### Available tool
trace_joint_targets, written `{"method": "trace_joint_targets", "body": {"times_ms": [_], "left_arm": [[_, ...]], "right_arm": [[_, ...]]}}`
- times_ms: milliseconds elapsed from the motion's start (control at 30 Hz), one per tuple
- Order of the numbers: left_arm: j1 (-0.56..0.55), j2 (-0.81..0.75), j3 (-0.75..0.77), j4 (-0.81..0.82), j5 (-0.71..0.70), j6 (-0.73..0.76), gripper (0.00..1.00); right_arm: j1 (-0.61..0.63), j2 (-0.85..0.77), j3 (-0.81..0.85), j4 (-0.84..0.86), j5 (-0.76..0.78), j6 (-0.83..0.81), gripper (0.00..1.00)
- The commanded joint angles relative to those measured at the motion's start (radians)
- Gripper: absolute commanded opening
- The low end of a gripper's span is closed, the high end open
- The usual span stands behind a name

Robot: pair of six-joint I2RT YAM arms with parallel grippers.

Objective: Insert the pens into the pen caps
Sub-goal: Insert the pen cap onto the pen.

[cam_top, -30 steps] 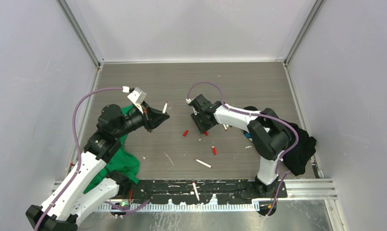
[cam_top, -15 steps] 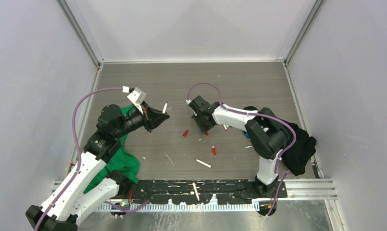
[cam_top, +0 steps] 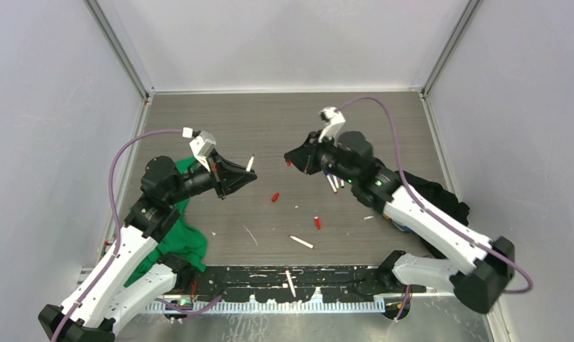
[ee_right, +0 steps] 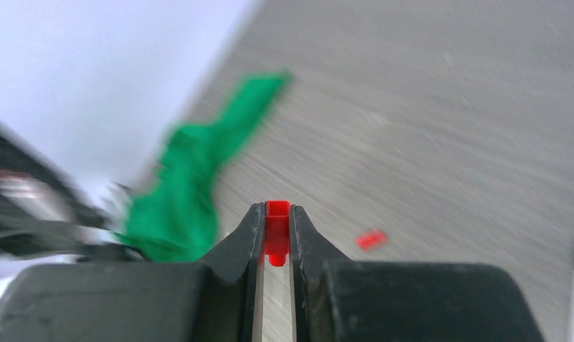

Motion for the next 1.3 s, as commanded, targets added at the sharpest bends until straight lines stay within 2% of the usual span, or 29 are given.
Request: {"method": "trace_joint_targets", "body": {"times_ms": [0, 167, 467, 633, 867, 1267], "left_arm": [[0.006, -0.014, -0.014, 0.194, 0.175, -0.066, 0.0], [0.005, -0.007, -0.017, 0.221, 0.215, -0.08, 0.0], [0.006, 0.005, -0.016, 0.233, 0.233, -0.093, 0.0], [0.005, 0.005, -0.016, 0.233, 0.232, -0.094, 0.0], [0.006, -0.002, -0.017, 0.233, 0.227, -0.092, 0.0], [0.006, -0.004, -0.016, 0.23, 0.226, -0.09, 0.0]], "right_arm": [[0.018, -0.119, -0.162, 0.581, -0.111, 0.266, 0.01], [0.053, -0.137, -0.239, 0.9, -0.075, 0.346, 0.01], [0.144, -0.114, -0.266, 1.107, 0.003, 0.308, 0.01], [0.17, -0.085, -0.242, 1.128, -0.012, 0.287, 0.01], [0.192, -0.078, -0.22, 1.075, -0.01, 0.242, 0.01], [0.203, -0.061, -0.208, 1.079, -0.026, 0.246, 0.01]]}}
